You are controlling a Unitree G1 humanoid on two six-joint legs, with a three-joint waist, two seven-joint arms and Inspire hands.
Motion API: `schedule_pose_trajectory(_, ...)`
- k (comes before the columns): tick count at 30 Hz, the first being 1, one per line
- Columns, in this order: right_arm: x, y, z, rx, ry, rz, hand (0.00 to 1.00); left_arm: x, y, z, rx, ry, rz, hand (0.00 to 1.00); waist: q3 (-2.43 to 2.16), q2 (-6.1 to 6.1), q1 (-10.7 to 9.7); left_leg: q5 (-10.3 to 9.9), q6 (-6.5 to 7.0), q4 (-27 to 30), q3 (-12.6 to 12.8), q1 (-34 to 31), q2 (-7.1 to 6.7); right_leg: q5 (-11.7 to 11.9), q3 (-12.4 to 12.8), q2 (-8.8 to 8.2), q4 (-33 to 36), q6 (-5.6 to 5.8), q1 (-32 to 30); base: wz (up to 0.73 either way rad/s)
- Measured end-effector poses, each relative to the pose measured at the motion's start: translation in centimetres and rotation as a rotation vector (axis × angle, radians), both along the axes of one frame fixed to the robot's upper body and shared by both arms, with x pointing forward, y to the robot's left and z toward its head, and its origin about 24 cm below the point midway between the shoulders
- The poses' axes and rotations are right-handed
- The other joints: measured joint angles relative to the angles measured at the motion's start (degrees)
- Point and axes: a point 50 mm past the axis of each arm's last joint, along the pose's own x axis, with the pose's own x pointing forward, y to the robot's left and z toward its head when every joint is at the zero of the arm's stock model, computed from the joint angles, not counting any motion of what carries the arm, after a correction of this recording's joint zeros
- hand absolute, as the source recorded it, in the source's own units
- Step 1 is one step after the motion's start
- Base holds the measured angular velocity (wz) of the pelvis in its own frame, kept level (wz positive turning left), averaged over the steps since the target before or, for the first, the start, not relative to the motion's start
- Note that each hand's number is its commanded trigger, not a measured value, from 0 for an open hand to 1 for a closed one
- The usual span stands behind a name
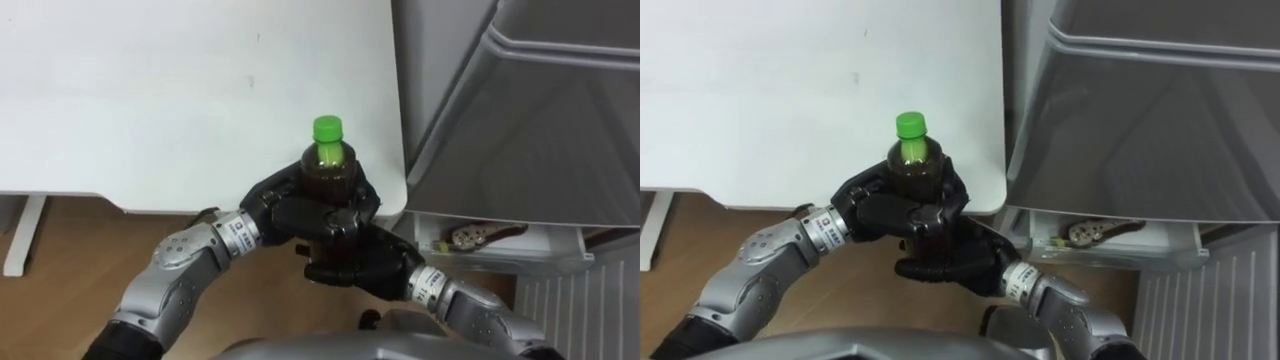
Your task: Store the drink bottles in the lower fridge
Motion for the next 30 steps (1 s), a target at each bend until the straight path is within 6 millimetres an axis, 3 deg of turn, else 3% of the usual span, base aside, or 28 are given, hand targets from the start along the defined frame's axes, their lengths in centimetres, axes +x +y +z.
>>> schedule_pose_trajectory(11,0.00,-0.10,0.00,0.006,0.004,-0.007,0.00,-0.13,0.13,-0.22,0.007,0.015,-0.004,1.00,-0.10,-0.11,-0.01,-0.02,-0.01,-0.14,0.05,-0.23,-0.11,0.28,0.13,-0.07,0.23,-0.04,-0.16,0.00)
schedule_pose_trajectory(12,0.00,-0.09,0.00,0.007,0.004,-0.007,1.00,-0.13,0.15,-0.22,0.008,0.015,-0.004,1.00,-0.14,-0.17,0.00,-0.02,-0.01,-0.15,0.05,-0.24,-0.11,0.28,0.15,-0.06,0.21,-0.04,-0.16,0.00)
schedule_pose_trajectory(22,-0.31,0.09,-0.19,-0.006,0.022,0.023,1.00,0.24,0.58,-0.09,0.051,-0.014,0.016,1.00,-0.41,-0.57,0.22,-0.03,-0.02,-0.13,0.09,-0.23,0.09,0.35,0.15,0.21,0.04,-0.14,-0.15,0.00)
schedule_pose_trajectory(30,-0.14,0.09,-0.07,-0.027,-0.007,0.045,1.00,0.51,0.26,0.16,0.044,-0.030,0.018,1.00,-0.25,0.80,0.21,-0.06,-0.03,-0.37,0.33,-0.21,0.67,0.45,0.17,0.79,-0.14,-0.31,-0.24,0.00)
